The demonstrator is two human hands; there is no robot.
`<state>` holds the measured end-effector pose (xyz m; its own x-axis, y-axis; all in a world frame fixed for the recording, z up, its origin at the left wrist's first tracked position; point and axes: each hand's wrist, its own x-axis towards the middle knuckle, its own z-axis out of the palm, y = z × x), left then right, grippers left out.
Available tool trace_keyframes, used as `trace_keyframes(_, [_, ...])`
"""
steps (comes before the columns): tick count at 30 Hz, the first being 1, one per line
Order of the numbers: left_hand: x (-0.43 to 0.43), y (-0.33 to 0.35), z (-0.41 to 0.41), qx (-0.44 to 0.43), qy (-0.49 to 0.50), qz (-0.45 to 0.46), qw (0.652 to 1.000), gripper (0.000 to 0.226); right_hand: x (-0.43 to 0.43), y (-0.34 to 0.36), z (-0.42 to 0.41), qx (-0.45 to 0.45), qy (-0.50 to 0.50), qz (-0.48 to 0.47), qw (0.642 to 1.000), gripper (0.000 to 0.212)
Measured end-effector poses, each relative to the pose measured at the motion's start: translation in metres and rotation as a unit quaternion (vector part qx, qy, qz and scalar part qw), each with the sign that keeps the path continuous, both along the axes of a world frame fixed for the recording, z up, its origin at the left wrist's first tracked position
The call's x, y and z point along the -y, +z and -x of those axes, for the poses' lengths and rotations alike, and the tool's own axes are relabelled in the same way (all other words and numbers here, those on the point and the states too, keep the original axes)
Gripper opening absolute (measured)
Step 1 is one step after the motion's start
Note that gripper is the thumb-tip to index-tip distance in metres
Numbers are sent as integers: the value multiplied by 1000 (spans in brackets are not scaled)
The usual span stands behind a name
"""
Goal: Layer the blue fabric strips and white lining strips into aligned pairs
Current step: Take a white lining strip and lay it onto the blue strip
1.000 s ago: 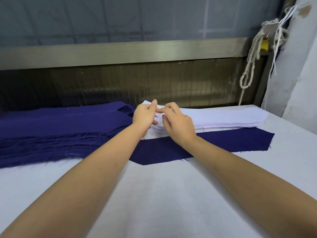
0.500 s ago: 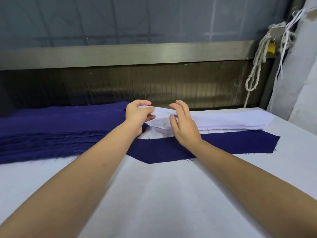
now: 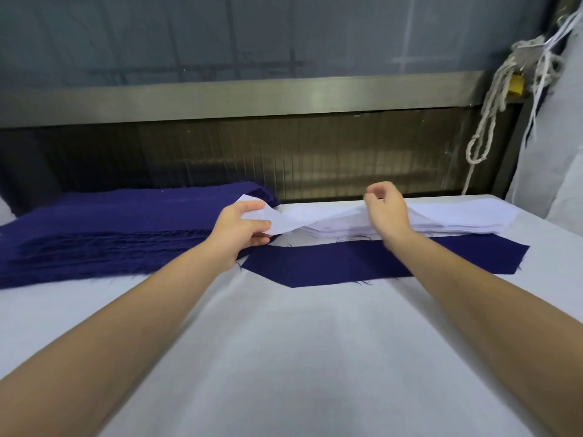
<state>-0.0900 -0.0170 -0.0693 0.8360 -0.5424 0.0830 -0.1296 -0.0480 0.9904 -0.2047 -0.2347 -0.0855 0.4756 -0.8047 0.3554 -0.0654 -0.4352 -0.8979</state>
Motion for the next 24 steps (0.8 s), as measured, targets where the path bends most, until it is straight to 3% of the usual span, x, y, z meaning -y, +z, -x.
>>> trace_keyframes(6, [-9, -6, -3, 37, 15, -16, 999, 21, 22, -4, 26, 21, -28, -85, 996, 22])
trace_keyframes(12, [-14, -15, -5, 76, 13, -17, 997, 19, 24, -9, 59, 34, -39, -41, 998, 27])
trace_keyframes(19, [-22, -29, 1, 177, -24, -85, 980, 23, 28, -23, 103, -44, -60, 45, 996, 28])
trace_keyframes(24, [-26, -32, 3, 274, -42, -137, 951, 24, 39, -23, 114, -57, -66, 19, 996, 23])
